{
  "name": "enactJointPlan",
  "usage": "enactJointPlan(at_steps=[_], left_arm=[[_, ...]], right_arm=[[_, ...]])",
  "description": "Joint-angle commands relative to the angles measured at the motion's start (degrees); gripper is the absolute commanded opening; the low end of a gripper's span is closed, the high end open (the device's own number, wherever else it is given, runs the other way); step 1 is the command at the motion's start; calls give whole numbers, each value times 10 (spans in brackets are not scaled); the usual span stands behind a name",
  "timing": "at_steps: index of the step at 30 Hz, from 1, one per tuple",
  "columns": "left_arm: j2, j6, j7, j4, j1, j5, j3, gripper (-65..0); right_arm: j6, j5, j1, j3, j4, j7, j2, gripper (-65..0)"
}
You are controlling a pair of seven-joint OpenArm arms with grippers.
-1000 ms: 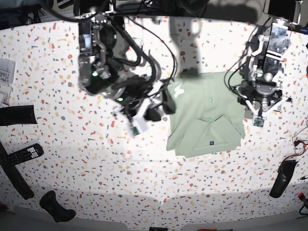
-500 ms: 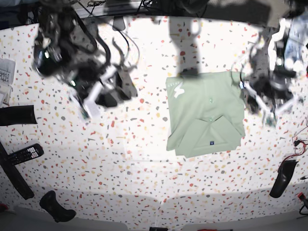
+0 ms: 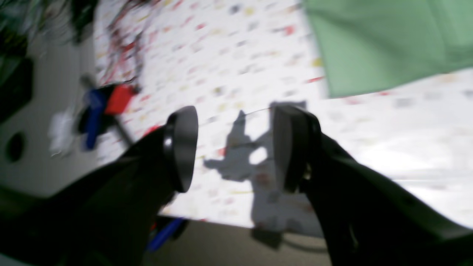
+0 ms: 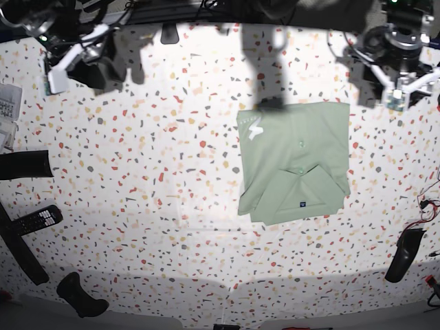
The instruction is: Fold the T-shirt properly
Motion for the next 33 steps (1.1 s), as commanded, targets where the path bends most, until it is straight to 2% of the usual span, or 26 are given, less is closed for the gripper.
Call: enactJointPlan(at_steps=[1,9,12,17,19,21,24,26,28,33], left_arm=[[-7,5,-5,10,16,-3,-23,-359],[-3,-8,-3,10,138,-86,-173,-360],[13,-8,-3,10,189,-88,-205,-360],[53,-9,-12,10,271,-88,-218,-360],[70,-36,-24,9,303,-74,-218,-360],[83,-63,-33,2,327,-64,-218,-360],[86,-102,-71,-57,332,-71,-214,-360],[85,-148,-112,-123,319,-71,-210,-360],[86,-201,-148,-199,290,-73,-210,-360],[86,-266,-158,-396,204,-112,-210,-360]], right_arm=[[4,24,-15,14,12,7,5,-376],[4,84,-91,58,12,-28,5,-377],[4,95,-122,58,12,-36,4,-377],[4,72,-181,59,12,-46,0,-376],[4,45,-200,59,12,-45,-5,-376],[4,-10,-205,59,1,-25,-11,-376],[4,-64,-202,56,-61,33,-17,-376],[4,-80,-198,50,-125,66,-13,-376],[4,-98,-186,39,-200,96,-2,-376],[4,-103,-116,22,-408,98,57,-376]])
